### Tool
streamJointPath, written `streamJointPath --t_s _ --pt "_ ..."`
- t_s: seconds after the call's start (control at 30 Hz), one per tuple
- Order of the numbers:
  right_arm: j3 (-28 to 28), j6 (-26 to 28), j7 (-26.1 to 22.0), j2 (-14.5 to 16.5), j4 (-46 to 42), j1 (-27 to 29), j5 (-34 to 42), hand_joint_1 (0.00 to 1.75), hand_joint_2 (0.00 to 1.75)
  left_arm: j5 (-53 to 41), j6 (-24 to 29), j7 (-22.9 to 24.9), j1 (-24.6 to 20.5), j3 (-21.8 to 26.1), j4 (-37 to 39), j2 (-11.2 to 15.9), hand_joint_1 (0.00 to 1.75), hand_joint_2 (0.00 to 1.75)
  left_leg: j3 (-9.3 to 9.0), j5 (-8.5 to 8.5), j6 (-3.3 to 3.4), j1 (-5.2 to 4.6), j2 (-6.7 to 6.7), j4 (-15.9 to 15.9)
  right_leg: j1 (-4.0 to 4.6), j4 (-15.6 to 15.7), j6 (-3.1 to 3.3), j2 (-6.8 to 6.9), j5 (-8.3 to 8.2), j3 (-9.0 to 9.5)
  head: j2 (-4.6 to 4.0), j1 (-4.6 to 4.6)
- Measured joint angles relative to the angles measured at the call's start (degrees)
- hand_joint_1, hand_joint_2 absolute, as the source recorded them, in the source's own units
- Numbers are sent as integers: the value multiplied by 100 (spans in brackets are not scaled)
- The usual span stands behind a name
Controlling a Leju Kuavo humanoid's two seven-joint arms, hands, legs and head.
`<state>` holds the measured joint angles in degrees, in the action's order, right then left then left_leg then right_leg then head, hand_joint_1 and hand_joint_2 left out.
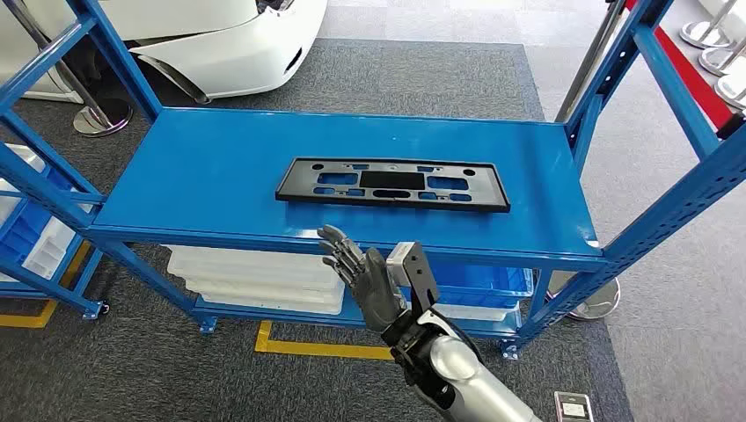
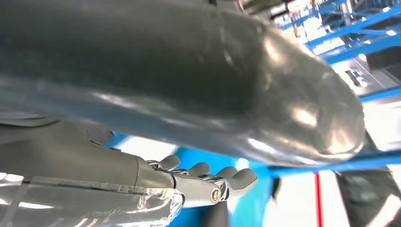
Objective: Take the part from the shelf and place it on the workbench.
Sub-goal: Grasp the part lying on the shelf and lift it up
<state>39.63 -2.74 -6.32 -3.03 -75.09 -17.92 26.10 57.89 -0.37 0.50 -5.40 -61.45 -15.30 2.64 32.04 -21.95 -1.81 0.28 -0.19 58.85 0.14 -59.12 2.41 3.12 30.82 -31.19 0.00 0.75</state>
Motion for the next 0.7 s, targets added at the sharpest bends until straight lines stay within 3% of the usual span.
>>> streamJointPath --t_s 0.03,0.07,0.13,0.23,0.33,0.57,0.7 --pt "-20 123 29 -24 -54 0 -110 0 58 9 1 2 -1 -8 0 1 0 0 0 0 0 0 0 0 0 0 0 0 0 0 0 0" --pt "-43 285 83 -56 -116 0 -262 0 87 17 1 10 -1 -15 0 2 0 0 0 0 0 -1 0 1 -1 0 0 0 0 0 0 1" --pt "-151 929 380 -206 -348 0 -876 0 175 59 1 50 -2 -43 0 6 0 0 0 0 0 -2 -1 1 -2 1 0 1 0 0 0 1" --pt "-397 1695 1057 -532 -633 -3 -1779 0 175 119 -5 127 0 -64 0 16 0 0 2 -1 1 -4 -1 2 -4 1 -1 1 -1 0 0 -1" --pt "-663 1938 1688 -901 -753 -32 -2506 0 175 159 -7 159 -2 -89 0 23 0 0 2 -1 3 -8 0 3 -10 1 -6 2 -3 0 0 -1" --pt "-994 1736 3051 -1645 -654 -367 -4375 0 175 168 -7 194 -26 -268 -3 24 0 0 5 0 5 -10 2 4 -14 1 -14 2 -9 -2 0 -5" --pt "-994 1515 3362 -1874 -458 -651 -5003 0 175 193 -7 197 -49 -355 -4 24 0 0 5 4 11 -10 0 5 -13 1 -16 5 -10 -1 0 -2"
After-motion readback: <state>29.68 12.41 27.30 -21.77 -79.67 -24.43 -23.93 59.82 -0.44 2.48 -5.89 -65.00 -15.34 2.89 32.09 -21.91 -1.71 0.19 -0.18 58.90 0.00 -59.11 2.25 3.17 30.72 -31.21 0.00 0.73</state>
